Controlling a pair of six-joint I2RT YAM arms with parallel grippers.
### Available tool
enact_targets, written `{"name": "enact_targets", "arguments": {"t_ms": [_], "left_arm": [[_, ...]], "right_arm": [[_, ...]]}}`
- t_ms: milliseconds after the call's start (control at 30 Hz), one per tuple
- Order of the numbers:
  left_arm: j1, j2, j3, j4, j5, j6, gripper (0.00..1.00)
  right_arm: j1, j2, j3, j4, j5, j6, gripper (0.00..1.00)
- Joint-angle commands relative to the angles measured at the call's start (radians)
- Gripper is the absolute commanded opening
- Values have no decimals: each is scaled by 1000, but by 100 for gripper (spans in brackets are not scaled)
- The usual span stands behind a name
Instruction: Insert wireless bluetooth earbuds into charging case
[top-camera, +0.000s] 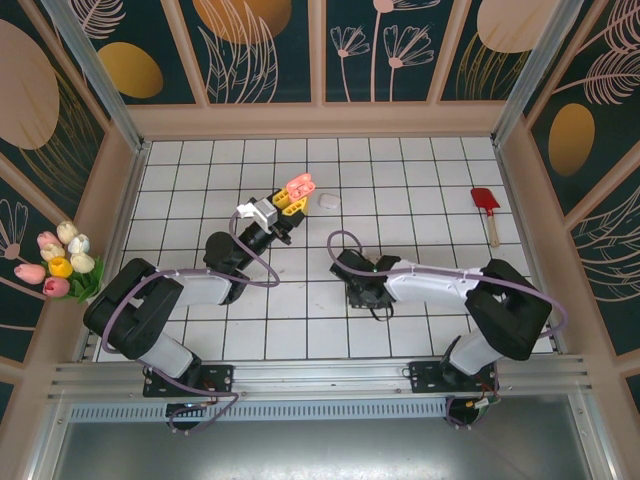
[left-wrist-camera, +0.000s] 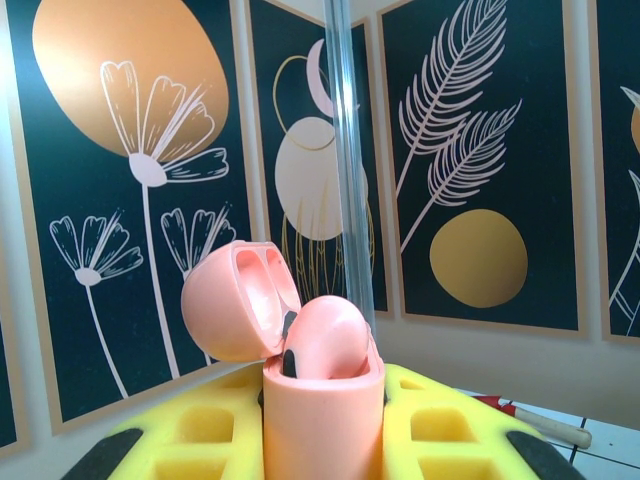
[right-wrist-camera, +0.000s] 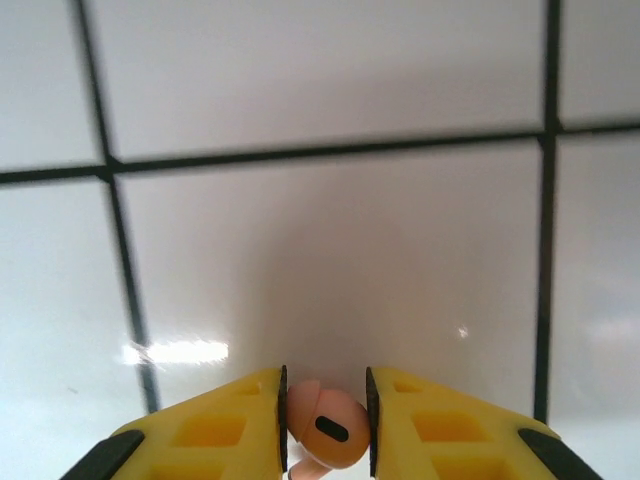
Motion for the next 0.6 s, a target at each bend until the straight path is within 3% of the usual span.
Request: {"name": "enact_targets", "arguments": {"t_ms": [0,333,567], "left_arm": [[-8,-26,-2,11,-20,-1,0],[-7,-63,-30,-16,-53,30,0],[-7,-66,-34,-40,-34,44,0]], "right_arm": [[-39,19,50,83,5,-238,26],[-140,-83,82,139,56,-359,26],[-176,-192,240,174,139,-471,25]]}}
